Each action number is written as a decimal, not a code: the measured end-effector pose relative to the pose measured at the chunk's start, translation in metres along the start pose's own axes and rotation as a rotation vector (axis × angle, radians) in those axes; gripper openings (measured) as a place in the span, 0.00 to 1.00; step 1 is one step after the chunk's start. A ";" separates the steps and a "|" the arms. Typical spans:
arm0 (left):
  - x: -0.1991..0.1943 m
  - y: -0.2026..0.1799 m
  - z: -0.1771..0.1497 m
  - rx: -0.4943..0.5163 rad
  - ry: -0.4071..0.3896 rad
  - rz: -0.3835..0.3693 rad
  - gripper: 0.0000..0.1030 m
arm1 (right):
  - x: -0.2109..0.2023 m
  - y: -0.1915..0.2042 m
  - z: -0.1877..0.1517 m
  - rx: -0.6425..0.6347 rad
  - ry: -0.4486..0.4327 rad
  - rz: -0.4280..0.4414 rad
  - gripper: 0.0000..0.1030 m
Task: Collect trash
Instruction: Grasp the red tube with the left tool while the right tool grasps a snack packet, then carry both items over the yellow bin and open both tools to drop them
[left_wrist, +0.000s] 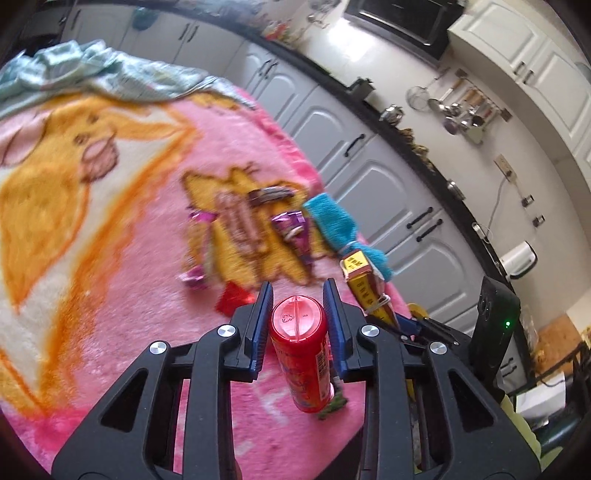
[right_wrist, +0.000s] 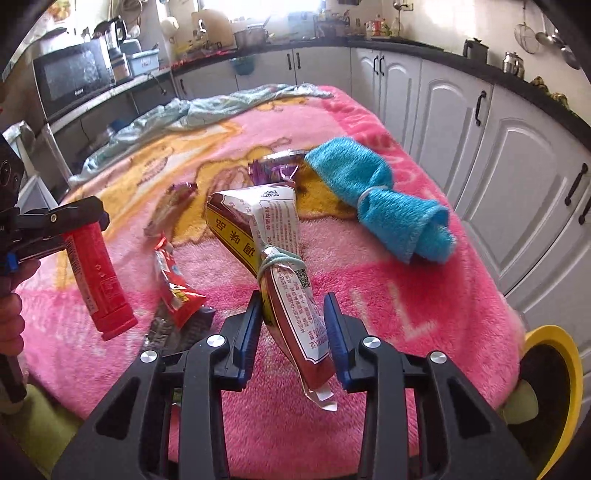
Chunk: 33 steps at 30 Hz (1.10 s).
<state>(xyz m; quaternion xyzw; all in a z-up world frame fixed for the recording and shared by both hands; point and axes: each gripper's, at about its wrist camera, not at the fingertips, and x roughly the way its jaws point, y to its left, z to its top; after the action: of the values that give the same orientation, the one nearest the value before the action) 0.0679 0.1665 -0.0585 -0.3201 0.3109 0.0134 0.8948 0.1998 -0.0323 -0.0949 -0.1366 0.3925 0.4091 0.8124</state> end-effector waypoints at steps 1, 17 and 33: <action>0.000 -0.005 0.001 0.012 -0.004 -0.006 0.21 | -0.006 -0.001 0.001 0.002 -0.014 -0.004 0.31; 0.031 -0.108 0.019 0.191 0.002 -0.120 0.21 | -0.095 -0.054 -0.013 0.098 -0.155 -0.101 0.31; 0.092 -0.238 0.010 0.348 0.050 -0.270 0.21 | -0.199 -0.152 -0.071 0.332 -0.311 -0.263 0.31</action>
<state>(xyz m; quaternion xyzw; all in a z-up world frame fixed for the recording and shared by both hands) 0.2007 -0.0331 0.0296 -0.1997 0.2850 -0.1686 0.9222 0.2085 -0.2768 -0.0076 0.0133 0.3033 0.2462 0.9204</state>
